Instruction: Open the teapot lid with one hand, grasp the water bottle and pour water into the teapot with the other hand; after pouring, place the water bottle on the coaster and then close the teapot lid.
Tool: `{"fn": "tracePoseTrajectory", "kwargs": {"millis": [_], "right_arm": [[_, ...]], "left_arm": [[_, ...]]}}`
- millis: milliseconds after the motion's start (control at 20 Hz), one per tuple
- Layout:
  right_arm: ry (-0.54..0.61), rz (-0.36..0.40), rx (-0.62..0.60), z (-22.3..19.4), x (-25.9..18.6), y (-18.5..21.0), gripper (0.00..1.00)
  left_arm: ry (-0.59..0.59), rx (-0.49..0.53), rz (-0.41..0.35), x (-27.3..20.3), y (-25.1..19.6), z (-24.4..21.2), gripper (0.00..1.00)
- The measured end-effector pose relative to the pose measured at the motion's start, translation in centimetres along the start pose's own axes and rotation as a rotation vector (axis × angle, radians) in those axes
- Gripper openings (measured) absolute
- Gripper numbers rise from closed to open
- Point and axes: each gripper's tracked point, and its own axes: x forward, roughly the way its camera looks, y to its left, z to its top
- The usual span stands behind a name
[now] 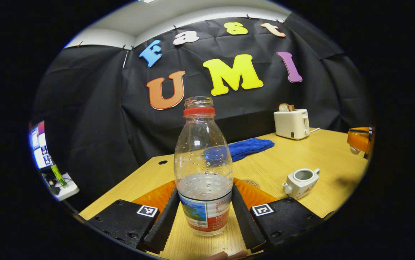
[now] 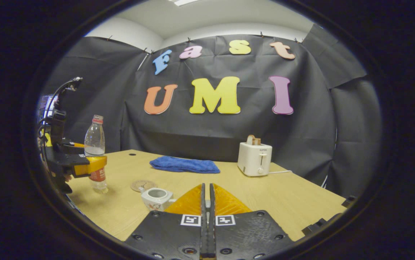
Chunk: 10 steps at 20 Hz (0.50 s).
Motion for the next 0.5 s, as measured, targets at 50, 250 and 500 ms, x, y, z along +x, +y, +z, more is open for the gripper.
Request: {"fn": "tracePoseTrajectory", "kwargs": {"millis": [50,250,500], "right_arm": [[-0.001,-0.004,0.003,0.1,0.0,-0.3,0.00],[0.021,0.002,0.048,-0.3,0.3,-0.9,0.00],[0.054,0.000,0.069,-1.0,0.7,-1.7,0.00]], "left_arm": [[0.011,0.045,0.010,-0.1,-0.1,0.0,0.79],[0.049,0.234,0.014,-0.1,-0.8,0.0,0.78],[0.058,0.455,0.023,0.7,-1.5,0.5,0.78]]}}
